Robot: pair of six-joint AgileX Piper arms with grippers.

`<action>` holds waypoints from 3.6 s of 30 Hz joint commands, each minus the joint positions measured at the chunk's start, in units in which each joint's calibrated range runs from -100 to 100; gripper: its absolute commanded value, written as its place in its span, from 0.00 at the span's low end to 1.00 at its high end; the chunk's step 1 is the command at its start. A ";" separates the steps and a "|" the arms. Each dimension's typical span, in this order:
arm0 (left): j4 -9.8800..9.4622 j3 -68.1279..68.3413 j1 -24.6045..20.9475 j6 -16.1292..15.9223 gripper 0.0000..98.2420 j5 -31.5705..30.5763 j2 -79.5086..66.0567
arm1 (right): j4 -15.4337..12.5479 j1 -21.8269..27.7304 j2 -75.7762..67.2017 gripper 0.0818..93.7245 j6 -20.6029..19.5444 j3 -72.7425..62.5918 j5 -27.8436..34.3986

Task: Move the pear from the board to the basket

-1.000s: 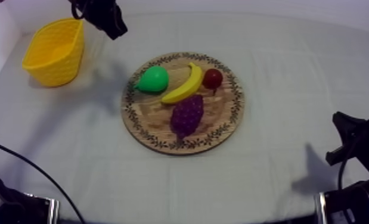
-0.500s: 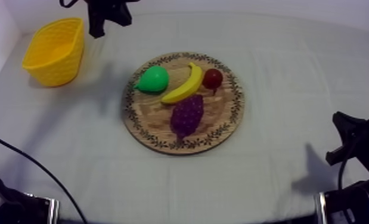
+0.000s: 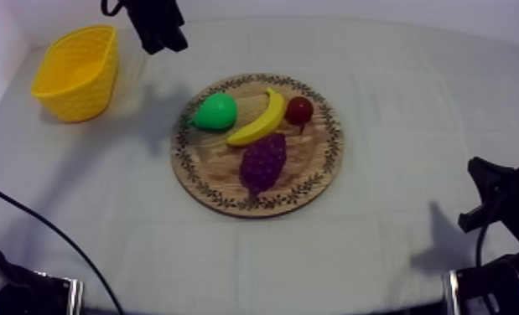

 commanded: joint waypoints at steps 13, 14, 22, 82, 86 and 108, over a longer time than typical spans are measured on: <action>-1.28 2.31 0.96 2.40 0.79 -2.90 3.37 | -0.01 -0.03 -0.04 0.00 0.04 -0.05 0.04; -1.31 2.34 1.01 2.49 0.79 -3.09 4.02 | -0.01 -0.03 -0.04 0.00 0.04 -0.05 0.04; -1.31 2.00 1.11 3.28 0.82 -4.55 11.18 | -0.01 -0.03 -0.04 0.00 0.02 -0.05 0.04; -0.14 -2.22 4.63 6.80 0.44 -8.78 24.94 | -0.01 -0.03 -0.04 0.00 0.04 -0.05 0.04; -0.19 -1.32 4.86 7.09 0.45 -8.10 21.75 | -0.01 -0.03 -0.04 0.00 0.04 -0.05 0.04; 0.20 -1.36 0.37 8.42 0.47 -2.91 2.03 | -0.01 -0.03 -0.04 0.00 0.04 -0.05 0.04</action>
